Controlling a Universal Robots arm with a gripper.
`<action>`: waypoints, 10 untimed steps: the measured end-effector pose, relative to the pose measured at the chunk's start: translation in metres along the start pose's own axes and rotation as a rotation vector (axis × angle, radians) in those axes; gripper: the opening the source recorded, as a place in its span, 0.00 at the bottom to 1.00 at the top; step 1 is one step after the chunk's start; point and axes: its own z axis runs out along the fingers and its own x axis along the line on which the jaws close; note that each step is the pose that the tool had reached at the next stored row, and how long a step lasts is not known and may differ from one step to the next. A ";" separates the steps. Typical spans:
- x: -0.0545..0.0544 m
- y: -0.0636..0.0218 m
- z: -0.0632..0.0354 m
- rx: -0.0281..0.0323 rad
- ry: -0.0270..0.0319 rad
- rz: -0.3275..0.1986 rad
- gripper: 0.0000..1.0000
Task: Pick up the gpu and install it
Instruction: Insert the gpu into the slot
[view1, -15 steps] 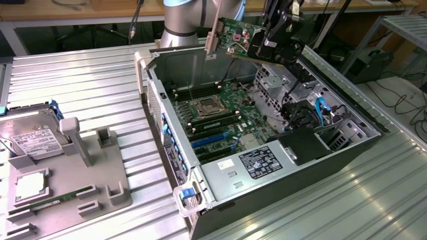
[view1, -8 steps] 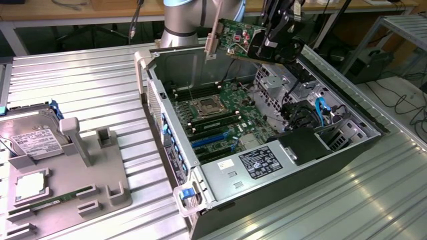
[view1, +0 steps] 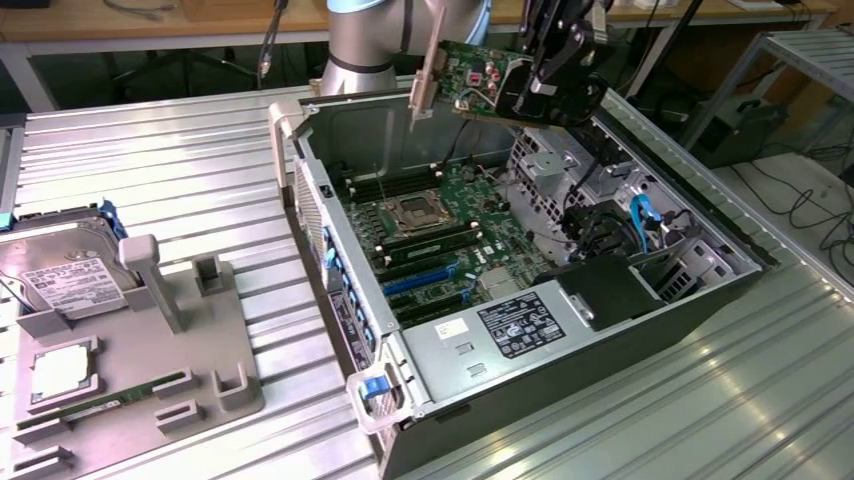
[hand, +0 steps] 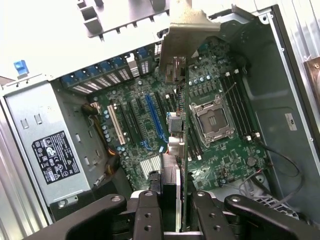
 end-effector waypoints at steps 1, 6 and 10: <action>0.000 0.0000 0.0000 -0.0002 0.0004 -0.007 0.28; 0.000 0.0000 0.0000 -0.0011 0.0024 -0.043 0.28; 0.000 0.0000 -0.0001 -0.0020 0.0044 -0.075 0.28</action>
